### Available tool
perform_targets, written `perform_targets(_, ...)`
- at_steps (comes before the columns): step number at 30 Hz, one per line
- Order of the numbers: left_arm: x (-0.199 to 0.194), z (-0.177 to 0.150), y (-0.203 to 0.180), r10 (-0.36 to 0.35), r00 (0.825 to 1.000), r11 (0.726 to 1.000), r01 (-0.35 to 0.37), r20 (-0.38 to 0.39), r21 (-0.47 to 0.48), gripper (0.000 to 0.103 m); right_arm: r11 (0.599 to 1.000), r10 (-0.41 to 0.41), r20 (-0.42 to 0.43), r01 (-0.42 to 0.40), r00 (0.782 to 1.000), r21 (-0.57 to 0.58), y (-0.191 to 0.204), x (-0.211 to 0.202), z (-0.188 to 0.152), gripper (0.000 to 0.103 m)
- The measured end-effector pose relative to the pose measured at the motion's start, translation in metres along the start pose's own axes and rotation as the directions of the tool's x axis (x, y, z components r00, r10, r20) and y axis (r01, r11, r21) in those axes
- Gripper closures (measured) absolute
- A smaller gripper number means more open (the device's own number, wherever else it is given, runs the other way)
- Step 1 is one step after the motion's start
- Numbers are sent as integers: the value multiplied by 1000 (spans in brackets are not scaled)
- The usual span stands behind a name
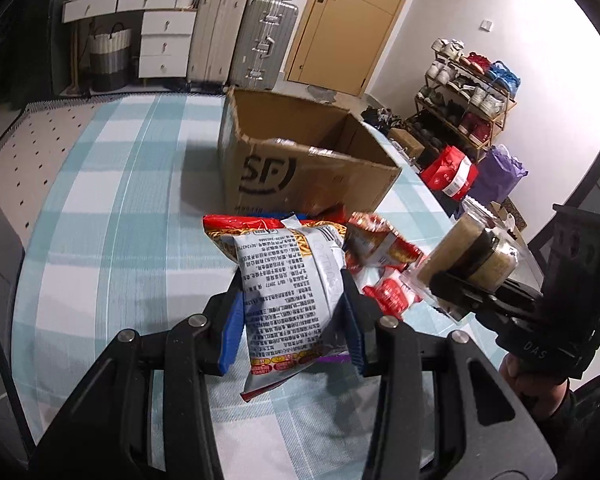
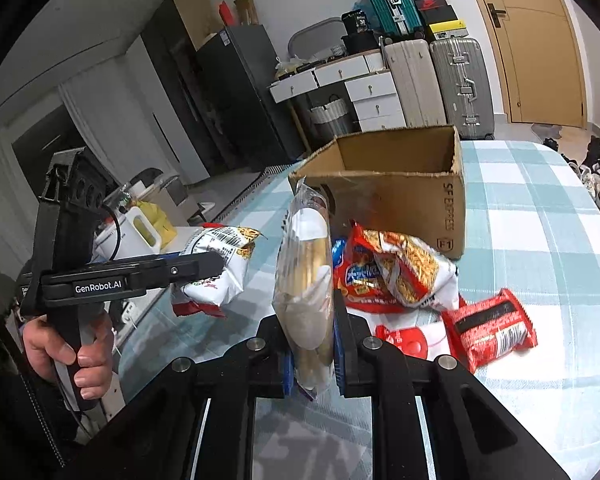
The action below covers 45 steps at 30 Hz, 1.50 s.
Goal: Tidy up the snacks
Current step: 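Carry the chip bag over the box and open the left tool to drop it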
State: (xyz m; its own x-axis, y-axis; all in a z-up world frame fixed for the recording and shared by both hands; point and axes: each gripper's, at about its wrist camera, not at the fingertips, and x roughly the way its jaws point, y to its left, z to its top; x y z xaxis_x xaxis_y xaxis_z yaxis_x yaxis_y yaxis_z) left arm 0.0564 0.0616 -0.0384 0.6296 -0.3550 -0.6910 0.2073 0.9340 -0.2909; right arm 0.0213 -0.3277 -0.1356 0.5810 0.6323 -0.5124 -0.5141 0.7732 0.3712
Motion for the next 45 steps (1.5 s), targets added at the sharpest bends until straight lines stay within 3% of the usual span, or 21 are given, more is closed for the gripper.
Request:
perform_targets(21, 14, 107, -31, -23, 998, 997, 19, 51, 71, 63, 999, 52, 48, -52, 998, -15, -16, 3, 90, 88)
perform_targets(31, 53, 165, -29, -15, 1000, 998, 14, 25, 65, 63, 998, 68, 38, -68, 997, -1, -32, 28, 137, 88)
perform_targets(45, 120, 208, -20, -5, 1000, 996, 7, -23, 90, 63, 999, 38, -16, -38, 999, 35, -63, 76, 168, 88)
